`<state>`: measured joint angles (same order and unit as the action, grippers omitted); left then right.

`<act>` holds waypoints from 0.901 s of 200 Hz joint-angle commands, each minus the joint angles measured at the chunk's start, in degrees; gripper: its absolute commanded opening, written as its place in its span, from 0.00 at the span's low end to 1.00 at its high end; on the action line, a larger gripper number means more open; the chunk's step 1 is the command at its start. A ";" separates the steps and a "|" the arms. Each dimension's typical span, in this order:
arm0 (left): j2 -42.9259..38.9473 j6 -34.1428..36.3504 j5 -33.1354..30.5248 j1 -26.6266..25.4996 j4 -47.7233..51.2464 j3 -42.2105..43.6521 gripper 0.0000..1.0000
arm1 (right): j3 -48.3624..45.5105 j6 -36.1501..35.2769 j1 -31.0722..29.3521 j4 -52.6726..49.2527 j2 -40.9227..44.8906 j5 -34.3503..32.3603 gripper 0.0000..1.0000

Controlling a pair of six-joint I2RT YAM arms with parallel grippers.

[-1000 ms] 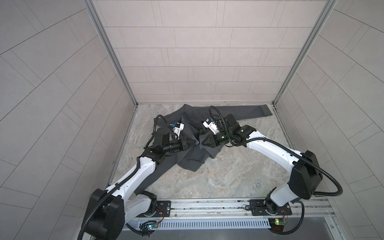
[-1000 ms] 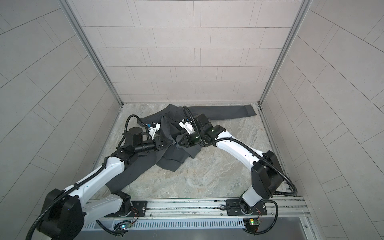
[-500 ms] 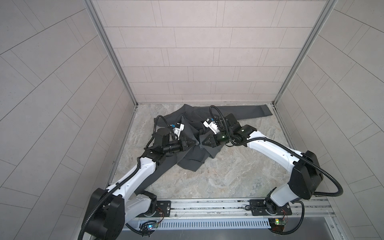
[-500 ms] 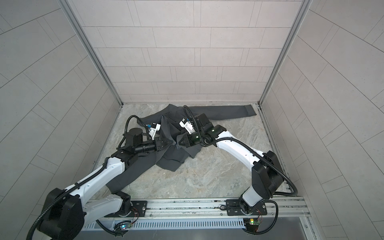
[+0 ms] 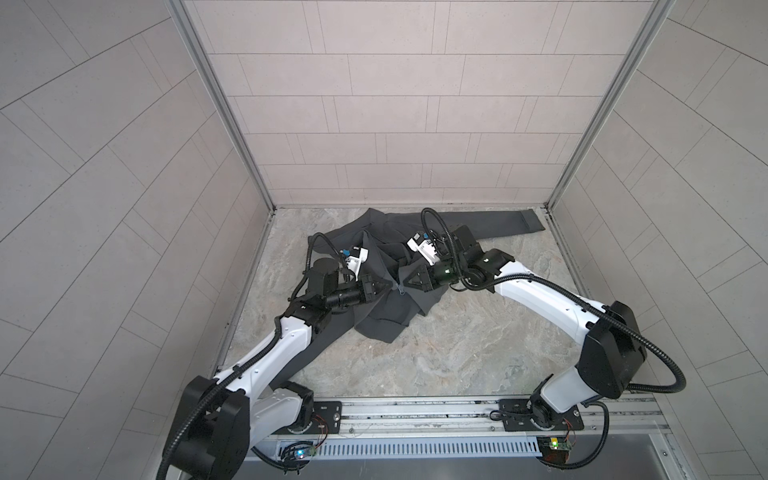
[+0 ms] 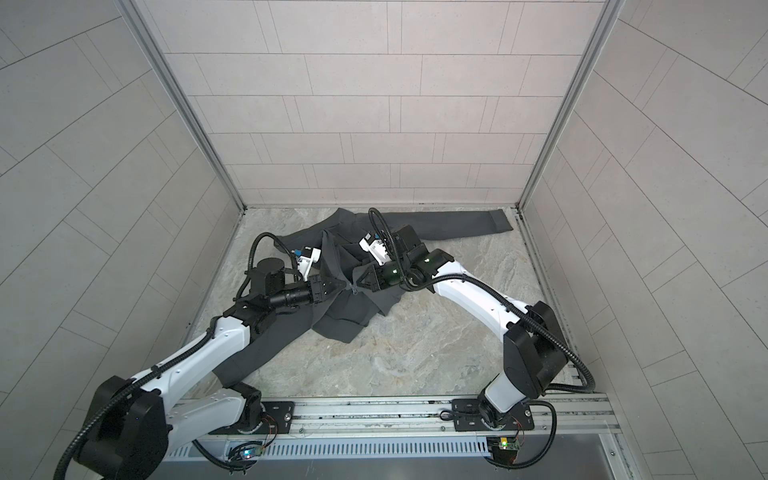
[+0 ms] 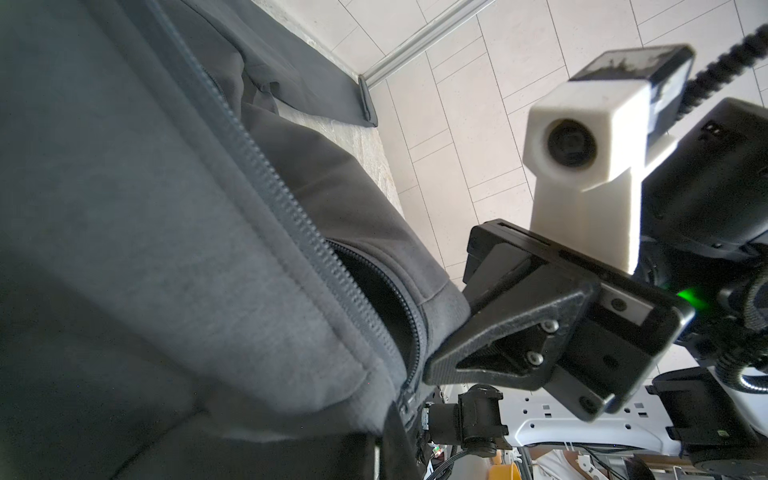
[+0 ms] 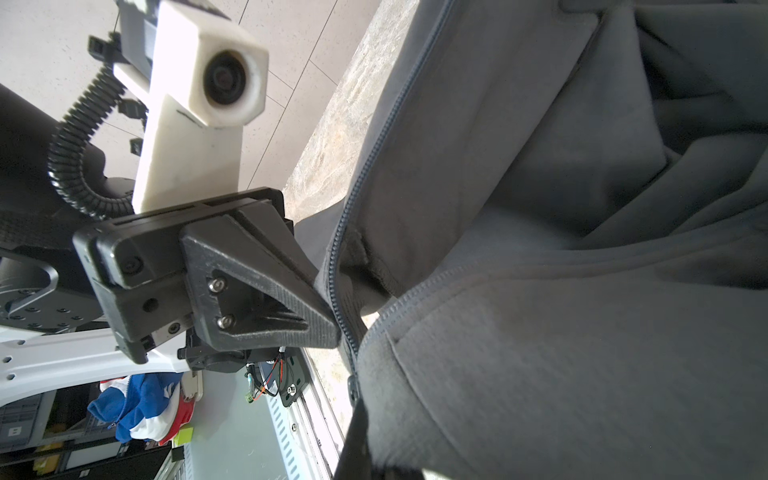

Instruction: Zip up the jacket

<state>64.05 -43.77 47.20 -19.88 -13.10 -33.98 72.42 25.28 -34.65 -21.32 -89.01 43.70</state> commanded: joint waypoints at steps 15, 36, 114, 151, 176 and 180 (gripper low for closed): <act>-1.21 -0.44 1.88 0.10 -3.51 0.58 0.00 | 0.58 0.03 0.03 1.72 1.01 1.39 0.00; -1.36 -0.44 1.93 0.06 -3.66 0.66 0.00 | 0.61 0.04 0.03 1.89 0.86 1.39 0.00; -1.03 -1.92 2.44 0.10 -5.94 1.43 0.00 | 0.70 0.82 0.03 3.91 -0.15 1.84 0.00; -1.16 -2.55 2.89 0.02 -6.91 1.87 0.00 | 0.77 0.74 0.03 4.53 -0.88 1.74 0.00; -1.16 -3.55 3.40 -0.04 -8.61 2.31 0.00 | 0.61 0.47 0.03 5.09 -1.33 1.86 0.00; -1.11 -3.72 3.58 -0.06 -8.87 2.33 0.00 | 0.57 0.47 0.03 5.34 -1.47 2.08 0.00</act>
<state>64.05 -46.28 48.01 -19.88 -17.06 -32.10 72.42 26.00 -34.44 -19.42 -89.73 44.18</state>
